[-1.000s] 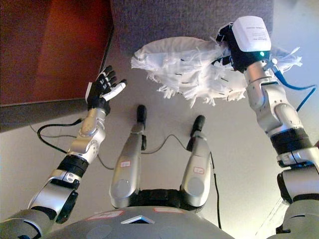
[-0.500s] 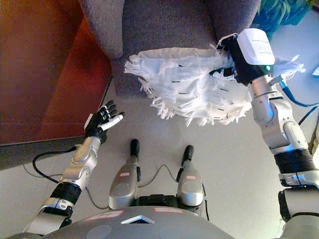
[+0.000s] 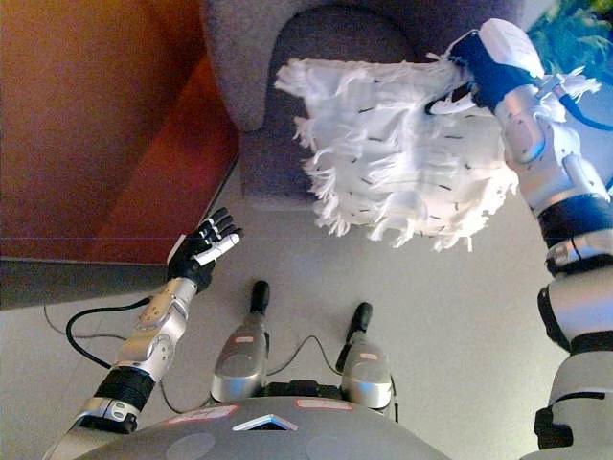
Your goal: Pick up the pillow and put it on the sofa.
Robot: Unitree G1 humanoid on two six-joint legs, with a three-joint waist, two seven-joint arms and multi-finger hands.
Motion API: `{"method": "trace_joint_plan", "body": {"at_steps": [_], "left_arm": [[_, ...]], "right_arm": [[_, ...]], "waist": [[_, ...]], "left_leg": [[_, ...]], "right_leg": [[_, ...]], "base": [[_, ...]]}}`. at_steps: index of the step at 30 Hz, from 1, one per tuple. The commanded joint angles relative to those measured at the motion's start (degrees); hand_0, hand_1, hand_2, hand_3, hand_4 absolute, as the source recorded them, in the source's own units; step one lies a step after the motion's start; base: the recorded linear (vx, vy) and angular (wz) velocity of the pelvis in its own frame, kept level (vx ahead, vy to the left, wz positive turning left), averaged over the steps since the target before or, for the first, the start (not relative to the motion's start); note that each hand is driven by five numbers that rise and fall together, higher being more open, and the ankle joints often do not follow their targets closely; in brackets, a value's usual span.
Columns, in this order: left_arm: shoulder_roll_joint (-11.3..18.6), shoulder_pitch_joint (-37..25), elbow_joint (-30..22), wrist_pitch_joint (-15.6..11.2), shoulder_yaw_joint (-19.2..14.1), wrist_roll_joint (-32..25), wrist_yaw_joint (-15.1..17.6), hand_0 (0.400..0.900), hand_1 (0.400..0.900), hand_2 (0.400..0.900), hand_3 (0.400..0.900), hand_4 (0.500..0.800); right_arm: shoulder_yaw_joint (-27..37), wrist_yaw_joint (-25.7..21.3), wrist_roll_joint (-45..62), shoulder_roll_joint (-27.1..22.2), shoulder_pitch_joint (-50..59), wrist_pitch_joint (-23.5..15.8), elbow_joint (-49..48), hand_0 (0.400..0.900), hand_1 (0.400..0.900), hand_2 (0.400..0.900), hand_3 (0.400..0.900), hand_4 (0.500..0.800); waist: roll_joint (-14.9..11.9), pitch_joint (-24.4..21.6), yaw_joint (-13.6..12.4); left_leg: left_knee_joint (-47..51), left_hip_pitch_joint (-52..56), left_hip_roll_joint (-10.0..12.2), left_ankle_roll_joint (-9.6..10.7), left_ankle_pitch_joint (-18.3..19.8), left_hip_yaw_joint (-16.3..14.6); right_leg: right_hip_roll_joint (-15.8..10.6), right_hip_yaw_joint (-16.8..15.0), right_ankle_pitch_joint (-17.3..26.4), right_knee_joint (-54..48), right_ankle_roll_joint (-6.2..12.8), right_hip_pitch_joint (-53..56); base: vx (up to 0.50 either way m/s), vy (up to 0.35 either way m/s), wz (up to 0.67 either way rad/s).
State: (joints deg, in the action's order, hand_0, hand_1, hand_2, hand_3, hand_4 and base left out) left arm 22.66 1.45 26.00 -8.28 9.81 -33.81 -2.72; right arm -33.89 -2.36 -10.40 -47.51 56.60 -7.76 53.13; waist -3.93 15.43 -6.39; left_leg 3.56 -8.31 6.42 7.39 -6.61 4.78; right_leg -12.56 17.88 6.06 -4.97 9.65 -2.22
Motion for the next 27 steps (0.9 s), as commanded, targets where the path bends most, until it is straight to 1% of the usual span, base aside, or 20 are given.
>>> {"method": "trace_joint_plan", "body": {"at_steps": [1,4,5,6,7,9,15,20,23,26,27], "left_arm": [[5.2,-1.0,-5.5,-3.9,4.5,-2.8,-2.7,0.9,0.9,0.9,0.9,0.8],[6.1,-2.3,-6.1,-4.0,6.2,-3.3,-3.8,0.9,0.9,0.9,0.9,0.8],[6.2,-2.6,-6.5,-4.0,6.5,-3.6,-4.0,0.9,0.9,0.9,0.9,0.8],[6.3,-3.1,-6.7,-3.9,6.8,-3.7,-4.3,0.9,0.9,0.9,0.9,0.8],[6.2,-3.4,-6.7,-3.8,7.1,-3.7,-4.4,0.9,0.9,0.9,0.9,0.8],[6.1,-3.7,-6.7,-3.5,7.3,-3.8,-4.4,0.9,0.9,0.9,0.9,0.8],[5.2,-4.0,-5.3,-2.9,7.8,-2.9,-3.4,0.9,0.9,0.9,0.9,0.8],[4.3,-4.6,-3.9,-2.6,7.4,-1.9,-2.1,0.9,0.9,0.9,0.9,0.8],[3.8,-5.0,-3.3,-2.5,6.7,-1.0,-1.3,0.9,0.9,0.9,0.9,0.8],[3.0,-5.0,-2.9,-2.4,4.7,0.0,-0.3,0.9,0.9,0.9,0.9,0.8],[2.5,-4.9,-2.8,-2.3,4.2,0.4,0.0,0.9,0.9,0.9,0.9,0.8]], "right_arm": [[-2.7,-5.6,5.6,-0.2,21.0,-0.6,11.1,0.4,0.4,0.4,0.4,0.5],[-3.7,-6.4,5.4,-0.9,23.9,0.0,17.5,0.4,0.4,0.4,0.4,0.5],[-3.8,-6.6,5.3,-1.5,24.1,0.2,18.6,0.643,0.643,0.643,0.643,0.646],[-4.3,-6.3,5.1,-2.3,24.5,0.5,19.6,0.9,0.9,0.9,0.9,0.8],[-3.6,-6.7,5.8,-3.0,24.9,0.8,20.0,0.9,0.9,0.9,0.9,0.8],[-4.1,-7.3,5.1,-4.2,25.1,1.4,20.7,0.9,0.9,0.9,0.9,0.8],[-1.7,-8.4,7.0,-3.2,23.3,1.6,18.9,0.9,0.9,0.9,0.9,0.8],[3.6,-10.2,11.2,-1.1,18.6,0.7,12.1,0.9,0.9,0.9,0.9,0.8],[7.4,-10.5,13.1,0.5,13.4,-0.1,4.2,0.9,0.9,0.9,0.9,0.8],[12.4,-10.5,14.0,2.5,5.8,-0.8,-4.8,0.9,0.9,0.9,0.9,0.8],[15.2,-10.5,15.5,4.1,2.0,-1.4,-8.8,0.9,0.9,0.9,0.9,0.8]], "waist": [[-3.0,-7.2,-3.7],[-2.4,-6.4,-5.9],[-2.2,-6.3,-6.6],[-2.1,-6.3,-7.2],[-1.8,-6.2,-7.6],[-1.7,-6.3,-8.3],[-2.0,-6.9,-8.3],[-2.4,-8.2,-6.4],[-2.5,-9.1,-4.7],[-2.3,-9.8,-2.7],[-2.0,-10.0,-1.9]], "left_leg": [[0.4,-0.6,0.3,1.0,1.3,2.1],[0.3,-2.5,0.3,1.3,0.4,3.8],[0.3,-3.0,0.3,1.4,0.2,4.3],[0.3,-3.5,0.3,1.5,0.0,4.9],[0.3,-3.9,0.4,1.6,-0.2,5.4],[0.3,-4.0,0.3,1.7,-0.2,6.2],[0.3,-2.8,0.1,1.4,0.4,6.6],[0.1,-0.8,-0.5,0.7,1.6,5.5],[0.0,0.4,-0.7,0.2,2.4,4.3],[0.0,1.7,-1.0,-0.2,3.2,3.1],[-0.1,2.2,-0.9,-0.4,3.4,2.5]], "right_leg": [[-2.8,0.6,2.2,2.1,3.4,-0.2],[-2.6,1.9,2.3,1.3,3.46,-0.3],[-2.6,2.4,2.4,1.0,3.47,-0.3],[-2.6,2.9,2.4,0.8,3.51,-0.2],[-2.5,3.3,2.4,0.6,3.54,-0.1],[-2.4,4.2,2.1,0.4,3.61,0.4],[-2.4,4.7,1.6,0.3,3.61,2.4],[-2.9,3.7,1.5,0.5,3.61,3.5],[-3.3,2.7,1.6,0.7,3.62,3.7],[-3.6,1.6,1.5,1.0,3.63,3.9],[-3.8,1.2,1.4,1.2,3.61,4.0]], "base": [[0.0,-0.056,0.31],[0.01,-0.063,0.38],[0.02,-0.057,0.39],[0.04,-0.053,0.37],[0.05,-0.04,0.34],[0.07,-0.022,0.24],[0.05,0.005,0.06],[0.02,0.046,-0.13],[0.0,0.063,-0.26],[-0.01,0.069,-0.34],[-0.02,0.062,-0.37]]}}
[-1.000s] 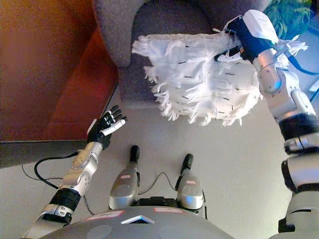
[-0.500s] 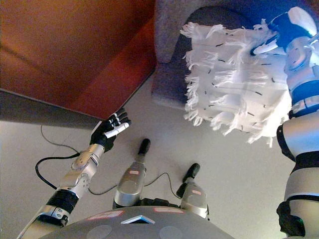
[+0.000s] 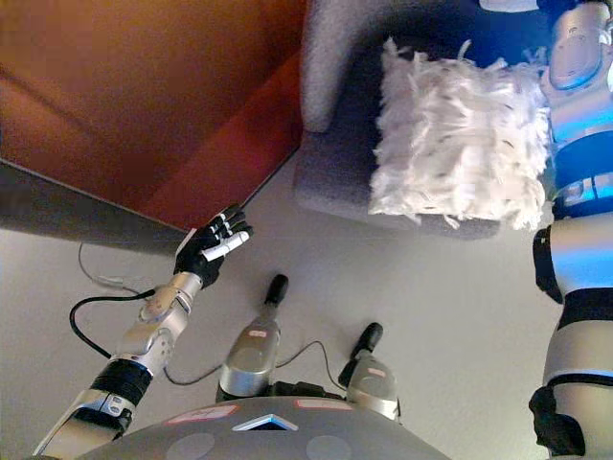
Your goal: Pick up the pillow and put it on the sofa.
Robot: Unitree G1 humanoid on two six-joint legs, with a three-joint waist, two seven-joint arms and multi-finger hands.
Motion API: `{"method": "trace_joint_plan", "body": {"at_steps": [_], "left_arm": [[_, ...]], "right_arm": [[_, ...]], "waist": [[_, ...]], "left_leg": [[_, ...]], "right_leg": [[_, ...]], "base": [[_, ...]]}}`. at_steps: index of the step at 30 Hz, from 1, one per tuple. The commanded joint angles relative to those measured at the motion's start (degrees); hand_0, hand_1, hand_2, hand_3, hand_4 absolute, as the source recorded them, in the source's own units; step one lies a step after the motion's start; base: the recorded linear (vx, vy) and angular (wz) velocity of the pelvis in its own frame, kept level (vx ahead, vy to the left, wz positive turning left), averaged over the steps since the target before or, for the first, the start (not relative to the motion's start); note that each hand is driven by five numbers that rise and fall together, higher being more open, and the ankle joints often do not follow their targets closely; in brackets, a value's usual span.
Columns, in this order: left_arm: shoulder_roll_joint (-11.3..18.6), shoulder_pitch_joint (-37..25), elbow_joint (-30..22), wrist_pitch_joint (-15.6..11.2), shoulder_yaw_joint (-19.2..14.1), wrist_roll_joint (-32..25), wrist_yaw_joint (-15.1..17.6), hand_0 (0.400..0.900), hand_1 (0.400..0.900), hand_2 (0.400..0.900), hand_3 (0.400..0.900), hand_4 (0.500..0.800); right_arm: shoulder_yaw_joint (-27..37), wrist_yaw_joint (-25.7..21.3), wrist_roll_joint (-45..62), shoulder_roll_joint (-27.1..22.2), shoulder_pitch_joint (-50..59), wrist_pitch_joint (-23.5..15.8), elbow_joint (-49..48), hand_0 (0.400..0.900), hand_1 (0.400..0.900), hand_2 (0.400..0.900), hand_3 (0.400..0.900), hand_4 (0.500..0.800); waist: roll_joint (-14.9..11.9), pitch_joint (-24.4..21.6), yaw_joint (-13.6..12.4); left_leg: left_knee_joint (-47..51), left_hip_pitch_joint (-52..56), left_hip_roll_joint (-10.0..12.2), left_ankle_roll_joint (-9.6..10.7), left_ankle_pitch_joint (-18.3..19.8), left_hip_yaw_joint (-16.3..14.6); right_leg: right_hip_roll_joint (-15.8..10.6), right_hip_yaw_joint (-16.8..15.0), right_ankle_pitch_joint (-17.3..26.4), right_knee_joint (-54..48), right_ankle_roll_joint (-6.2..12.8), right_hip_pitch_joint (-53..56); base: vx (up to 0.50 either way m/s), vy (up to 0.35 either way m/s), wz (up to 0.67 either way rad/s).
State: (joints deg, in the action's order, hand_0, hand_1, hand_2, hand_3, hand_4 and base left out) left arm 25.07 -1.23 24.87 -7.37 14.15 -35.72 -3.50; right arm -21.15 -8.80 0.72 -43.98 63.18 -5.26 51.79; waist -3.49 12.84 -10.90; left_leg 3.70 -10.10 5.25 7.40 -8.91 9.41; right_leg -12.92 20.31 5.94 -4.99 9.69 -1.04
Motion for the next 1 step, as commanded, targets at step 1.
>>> {"method": "trace_joint_plan", "body": {"at_steps": [1], "left_arm": [[-0.1,-2.0,-1.6,-3.2,-0.8,2.7,1.1,0.9,0.9,0.9,0.9,0.8]], "right_arm": [[4.5,-3.8,4.7,1.8,-8.5,-4.2,-10.8,0.9,0.9,0.9,0.9,0.8]], "waist": [[-2.4,-7.7,3.3]], "left_leg": [[-0.2,4.5,0.3,-0.5,5.9,-2.8]], "right_leg": [[-3.6,-1.6,1.5,1.3,3.58,2.9]], "base": [[-0.01,0.042,-0.26]]}}
